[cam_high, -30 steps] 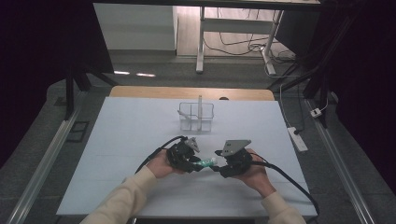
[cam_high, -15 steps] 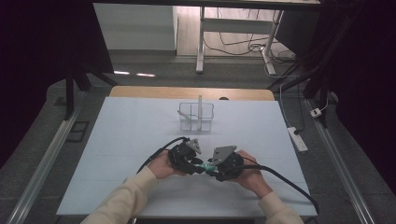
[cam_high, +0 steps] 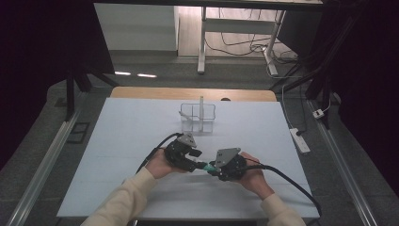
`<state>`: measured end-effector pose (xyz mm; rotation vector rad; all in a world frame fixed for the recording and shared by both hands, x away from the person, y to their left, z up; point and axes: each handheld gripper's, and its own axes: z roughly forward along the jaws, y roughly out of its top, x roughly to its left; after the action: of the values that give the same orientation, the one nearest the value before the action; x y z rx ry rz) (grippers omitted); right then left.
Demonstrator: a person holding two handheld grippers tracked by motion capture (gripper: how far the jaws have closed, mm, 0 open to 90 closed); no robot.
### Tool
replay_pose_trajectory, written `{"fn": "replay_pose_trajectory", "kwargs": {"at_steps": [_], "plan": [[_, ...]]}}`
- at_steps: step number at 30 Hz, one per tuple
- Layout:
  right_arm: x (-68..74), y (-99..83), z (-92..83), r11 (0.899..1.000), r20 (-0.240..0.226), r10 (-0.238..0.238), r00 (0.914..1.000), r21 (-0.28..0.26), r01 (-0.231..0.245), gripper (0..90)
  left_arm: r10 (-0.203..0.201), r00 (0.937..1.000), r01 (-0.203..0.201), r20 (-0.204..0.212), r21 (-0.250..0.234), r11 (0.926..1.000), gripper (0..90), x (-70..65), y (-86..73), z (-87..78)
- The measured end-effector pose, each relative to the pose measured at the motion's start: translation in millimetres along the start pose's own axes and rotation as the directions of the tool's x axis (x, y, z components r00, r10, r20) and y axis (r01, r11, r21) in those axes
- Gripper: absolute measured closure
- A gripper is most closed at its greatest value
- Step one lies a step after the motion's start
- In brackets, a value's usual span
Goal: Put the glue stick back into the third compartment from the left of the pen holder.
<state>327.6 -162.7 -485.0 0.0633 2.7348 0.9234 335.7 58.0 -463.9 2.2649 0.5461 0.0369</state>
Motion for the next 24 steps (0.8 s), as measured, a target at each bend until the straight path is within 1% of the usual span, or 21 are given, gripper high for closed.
{"fn": "replay_pose_trajectory", "kwargs": {"at_steps": [3, 6, 7, 9, 11, 14, 19, 20, 24], "plan": [[-1.8, -0.9, -2.0, 0.999, 0.026, 0.033, 0.9991, -0.016, -0.032, 65.5, -0.02, 0.9995, 0.02, -0.025, -0.03, 0.9994, 36.6, 2.6, -2.7, -5.3], [-4.0, -2.2, -3.5, 0.996, 0.045, 0.077, 0.996, -0.05, -0.075, 65.5, -0.047, 0.9979, 0.045, -0.044, -0.054, 0.9975, 31.3, 5.7, -6.9, -8.4], [-5.2, -2.9, -4.7, 0.995, 0.052, 0.084, 0.9952, -0.057, -0.081, 65.5, -0.059, 0.9973, 0.055, -0.045, -0.067, 0.9962, 30.6, 6.6, -8.7, -9.5], [-6.7, -4.8, -5.9, 0.991, 0.064, 0.113, 0.9916, -0.082, -0.107, 65.5, -0.074, 0.9961, 0.07, -0.047, -0.087, 0.9938, 29.6, 9.0, -12.1, -11.8], [-8.4, -6.7, -7.6, 0.987, 0.074, 0.134, 0.9882, -0.097, -0.127, 65.5, -0.086, 0.9944, 0.08, -0.062, -0.101, 0.9917, 28.7, 10.9, -14.5, -13.9], [-10.5, -8.9, -9.3, 0.98, 0.069, 0.163, 0.9841, -0.124, -0.154, 65.5, -0.099, 0.992, 0.089, -0.078, -0.123, 0.9884, 27.8, 12.2, -16.4, -15.7], [-10.6, -9.2, -9.6, 0.973, 0.073, 0.19, 0.979, -0.148, -0.178, 65.5, -0.099, 0.9923, 0.088, -0.075, -0.133, 0.9871, 26.7, 11.7, -16.5, -13.5], [-10.6, -9.0, -9.9, 0.973, 0.079, 0.191, 0.9784, -0.149, -0.178, 65.5, -0.1, 0.9924, 0.09, -0.071, -0.139, 0.9863, 26.7, 11.5, -16.3, -12.6], [-10.1, -8.7, -9.3, 0.964, 0.075, 0.211, 0.9746, -0.182, -0.195, 65.5, -0.109, 0.992, 0.097, -0.064, -0.16, 0.9822, 26.7, 10.5, -14.0, -8.3]]}}
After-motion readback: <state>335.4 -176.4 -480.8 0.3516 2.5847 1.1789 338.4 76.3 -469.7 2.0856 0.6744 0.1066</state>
